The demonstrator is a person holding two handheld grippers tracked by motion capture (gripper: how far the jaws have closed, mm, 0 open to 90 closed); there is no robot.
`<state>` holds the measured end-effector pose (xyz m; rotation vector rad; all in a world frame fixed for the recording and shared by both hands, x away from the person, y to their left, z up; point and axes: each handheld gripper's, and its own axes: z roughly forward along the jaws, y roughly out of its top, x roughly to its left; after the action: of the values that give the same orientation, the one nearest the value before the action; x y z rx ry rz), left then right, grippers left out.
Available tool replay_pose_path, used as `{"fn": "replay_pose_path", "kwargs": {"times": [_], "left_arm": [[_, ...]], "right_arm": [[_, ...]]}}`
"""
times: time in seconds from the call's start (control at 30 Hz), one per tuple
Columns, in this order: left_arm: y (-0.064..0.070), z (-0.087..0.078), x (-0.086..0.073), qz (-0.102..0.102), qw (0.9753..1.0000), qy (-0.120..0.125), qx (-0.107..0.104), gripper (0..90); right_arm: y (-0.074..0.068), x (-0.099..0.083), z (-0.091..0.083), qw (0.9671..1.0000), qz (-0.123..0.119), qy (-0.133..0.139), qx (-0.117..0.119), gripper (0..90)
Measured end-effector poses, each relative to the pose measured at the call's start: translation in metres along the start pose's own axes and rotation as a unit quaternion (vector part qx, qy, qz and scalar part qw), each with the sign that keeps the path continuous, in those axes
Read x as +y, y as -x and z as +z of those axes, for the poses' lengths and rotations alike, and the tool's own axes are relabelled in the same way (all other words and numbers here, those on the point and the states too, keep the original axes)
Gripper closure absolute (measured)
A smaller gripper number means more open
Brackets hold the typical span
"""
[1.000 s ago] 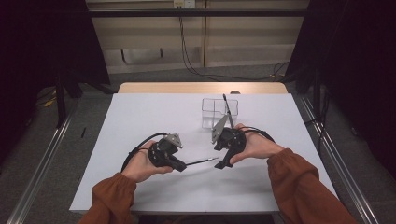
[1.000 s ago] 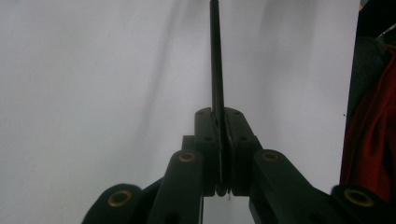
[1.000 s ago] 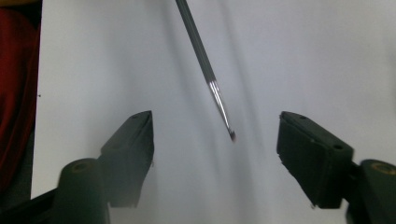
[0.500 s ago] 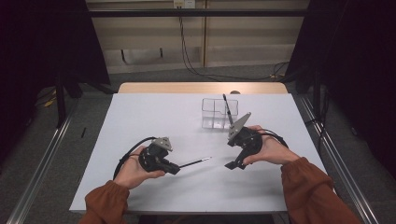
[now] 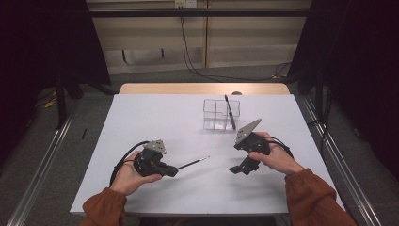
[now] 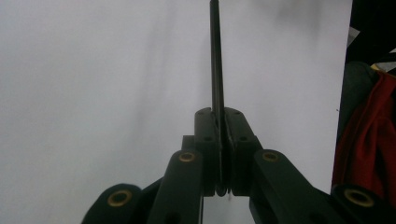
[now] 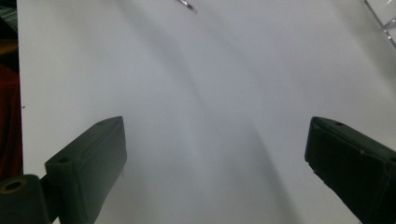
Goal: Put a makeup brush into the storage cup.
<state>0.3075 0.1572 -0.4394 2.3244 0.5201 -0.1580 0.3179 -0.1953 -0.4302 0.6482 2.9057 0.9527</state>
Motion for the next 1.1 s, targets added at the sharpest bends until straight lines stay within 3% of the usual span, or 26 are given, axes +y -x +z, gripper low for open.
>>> {"fn": "replay_pose_path", "kwargs": {"times": [0.17,0.3,0.53,0.6,0.73,0.87,1.1], "left_arm": [[-0.004,-0.004,-0.005,-0.009,0.9996,0.027,0.008,85.4],[-0.006,-0.003,-0.008,-0.014,0.9993,0.034,0.009,85.4],[-0.004,-0.003,-0.008,-0.006,0.9981,0.062,0.008,85.4],[-0.002,-0.003,-0.008,-0.007,0.9982,0.058,0.015,85.4],[0.000,-0.005,-0.010,-0.005,0.9970,0.077,0.009,85.4],[0.003,-0.004,-0.008,0.000,0.9962,0.087,0.006,85.4],[0.007,-0.003,-0.007,0.001,0.9937,0.112,0.003,85.4]], "right_arm": [[0.000,-0.014,-0.003,0.9995,0.019,0.026,0.002,5.0],[-0.003,-0.023,-0.003,0.9987,0.033,0.038,0.005,4.7],[-0.004,-0.031,-0.001,0.9954,0.060,0.070,0.023,4.0],[-0.005,-0.031,-0.002,0.9935,0.064,0.091,0.022,4.0],[-0.010,-0.031,-0.001,0.9907,0.065,0.118,0.021,3.5],[-0.015,-0.032,0.001,0.9866,0.062,0.151,-0.002,3.1],[-0.015,-0.034,0.004,0.9793,0.064,0.192,-0.014,2.7]]}}
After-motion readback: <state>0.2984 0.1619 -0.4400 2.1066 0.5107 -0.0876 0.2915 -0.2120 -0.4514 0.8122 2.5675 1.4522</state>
